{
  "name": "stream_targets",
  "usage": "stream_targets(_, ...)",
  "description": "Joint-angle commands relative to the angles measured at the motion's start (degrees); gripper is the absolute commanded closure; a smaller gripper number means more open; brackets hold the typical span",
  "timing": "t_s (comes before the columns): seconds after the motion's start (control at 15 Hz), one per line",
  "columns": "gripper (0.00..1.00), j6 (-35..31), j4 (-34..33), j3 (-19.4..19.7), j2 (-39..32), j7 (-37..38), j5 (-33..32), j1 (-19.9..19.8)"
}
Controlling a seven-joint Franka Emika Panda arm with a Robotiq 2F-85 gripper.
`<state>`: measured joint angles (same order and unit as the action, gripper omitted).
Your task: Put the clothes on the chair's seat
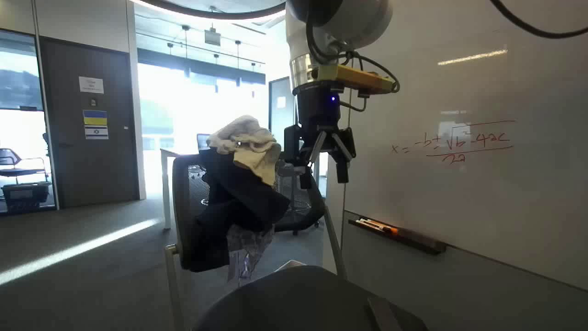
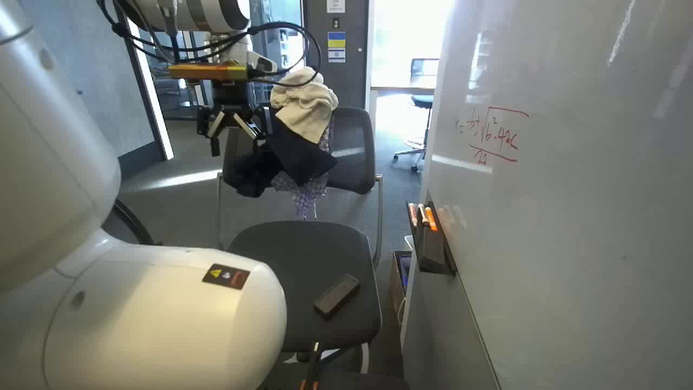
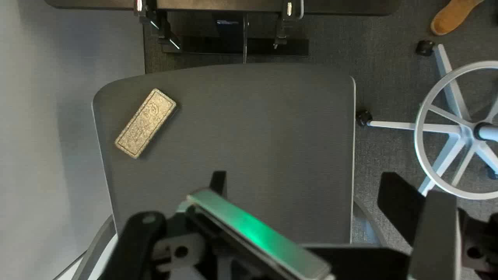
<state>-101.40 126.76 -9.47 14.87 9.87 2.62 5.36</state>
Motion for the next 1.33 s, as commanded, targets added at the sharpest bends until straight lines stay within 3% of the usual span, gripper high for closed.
stream_targets(0.0, 0.0, 0.08, -0.27, 0.37, -0.04, 0.1, -0.1, 0.42)
stream_targets(0.6, 0.0, -0.91, -1.81, 0.59, -1.62, -1.32, 0.09, 0.47)
stream_targets(0.93, 0.0, -6.9, -10.31, 0.79, -7.75, 0.25, -0.71, 0.04)
stream_targets(1.27, 0.0, -6.93, -22.0, 1.53, -15.7, 2.15, -10.36, -0.81)
